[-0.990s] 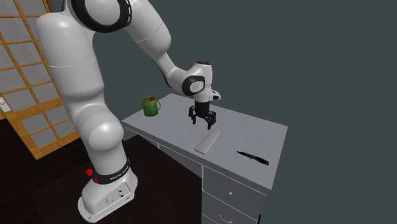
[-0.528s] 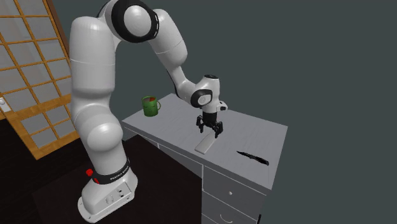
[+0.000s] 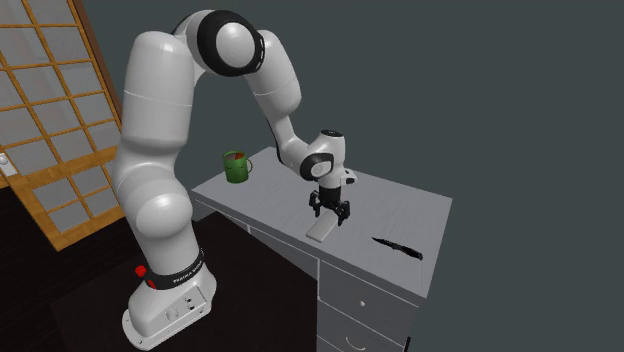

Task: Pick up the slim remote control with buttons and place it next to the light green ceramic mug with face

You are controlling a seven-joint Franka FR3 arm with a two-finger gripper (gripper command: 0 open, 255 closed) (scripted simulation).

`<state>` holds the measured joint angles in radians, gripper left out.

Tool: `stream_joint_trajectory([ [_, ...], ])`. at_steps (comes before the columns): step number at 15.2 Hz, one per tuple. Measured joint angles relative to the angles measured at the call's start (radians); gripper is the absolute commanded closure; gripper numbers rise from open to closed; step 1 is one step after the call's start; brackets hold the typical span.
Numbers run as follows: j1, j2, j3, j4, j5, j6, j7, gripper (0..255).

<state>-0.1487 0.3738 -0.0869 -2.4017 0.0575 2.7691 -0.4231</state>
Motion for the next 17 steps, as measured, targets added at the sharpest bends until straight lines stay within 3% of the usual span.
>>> stream_joint_trajectory([
  [5, -0.001, 0.004, 0.001, 0.000, 0.001, 0.005, -0.001, 0],
  [6, -0.001, 0.004, 0.001, 0.000, 0.001, 0.005, -0.001, 255],
  [17, 0.000, -0.002, 0.000, -0.001, 0.000, -0.001, 0.000, 255],
])
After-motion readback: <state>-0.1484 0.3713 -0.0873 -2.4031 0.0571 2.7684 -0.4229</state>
